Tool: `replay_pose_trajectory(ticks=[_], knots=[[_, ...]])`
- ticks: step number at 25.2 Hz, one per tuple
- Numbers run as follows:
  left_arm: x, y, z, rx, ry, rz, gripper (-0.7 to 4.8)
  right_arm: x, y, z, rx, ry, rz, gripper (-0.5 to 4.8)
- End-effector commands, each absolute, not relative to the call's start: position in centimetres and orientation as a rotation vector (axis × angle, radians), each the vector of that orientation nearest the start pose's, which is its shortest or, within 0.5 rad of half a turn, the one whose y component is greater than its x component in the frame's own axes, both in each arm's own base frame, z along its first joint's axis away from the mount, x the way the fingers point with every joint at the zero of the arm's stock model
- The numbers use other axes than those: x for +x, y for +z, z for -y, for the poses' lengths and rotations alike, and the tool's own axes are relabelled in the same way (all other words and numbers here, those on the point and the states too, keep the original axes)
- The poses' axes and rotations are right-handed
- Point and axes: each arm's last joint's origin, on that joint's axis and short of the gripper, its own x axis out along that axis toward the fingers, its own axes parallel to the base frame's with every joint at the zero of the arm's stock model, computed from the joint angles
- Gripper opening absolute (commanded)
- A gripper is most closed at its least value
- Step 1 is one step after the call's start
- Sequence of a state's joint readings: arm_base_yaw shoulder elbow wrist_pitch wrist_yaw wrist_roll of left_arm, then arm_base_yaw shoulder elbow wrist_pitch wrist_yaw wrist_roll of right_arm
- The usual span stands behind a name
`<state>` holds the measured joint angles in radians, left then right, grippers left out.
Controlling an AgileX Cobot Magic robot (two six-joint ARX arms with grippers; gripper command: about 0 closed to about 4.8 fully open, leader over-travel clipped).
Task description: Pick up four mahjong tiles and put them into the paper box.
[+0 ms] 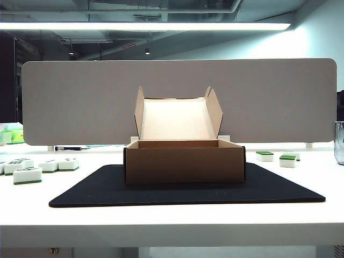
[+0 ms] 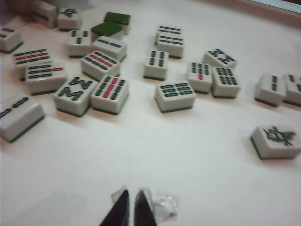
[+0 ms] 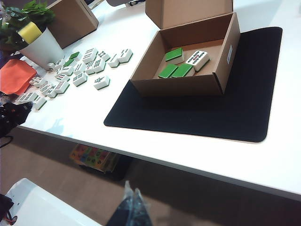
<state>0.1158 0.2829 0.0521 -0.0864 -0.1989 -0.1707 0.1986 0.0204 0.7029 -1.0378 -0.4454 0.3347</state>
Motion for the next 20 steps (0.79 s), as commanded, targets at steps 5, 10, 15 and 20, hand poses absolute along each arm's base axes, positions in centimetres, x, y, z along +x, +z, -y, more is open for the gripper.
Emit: replay_pose_trajectory(ticks=[5,10,15,20], knots=[[9.9,14.1,-1.6,-0.102,0.265,-0.255,0.18,-0.7,27.9,-1.1,0.360,0.576,-0.447,-0.01],[9.6,14.5,-1.2,-0.052,0.176,-0.208,0.18,-0.7,27.9,-1.1,0.360,0.576,-0.447,-0.01],[9.6,14.7,-0.4,0.035,0.098,-0.184,0.18,-0.7,27.9,-1.1,0.360,0.576,-0.446,-0.01],[9.6,14.8,-0.1,0.061,0.051,-0.183,0.18,-0.8,27.9,-1.1,0.360,0.577,-0.441,-0.01]])
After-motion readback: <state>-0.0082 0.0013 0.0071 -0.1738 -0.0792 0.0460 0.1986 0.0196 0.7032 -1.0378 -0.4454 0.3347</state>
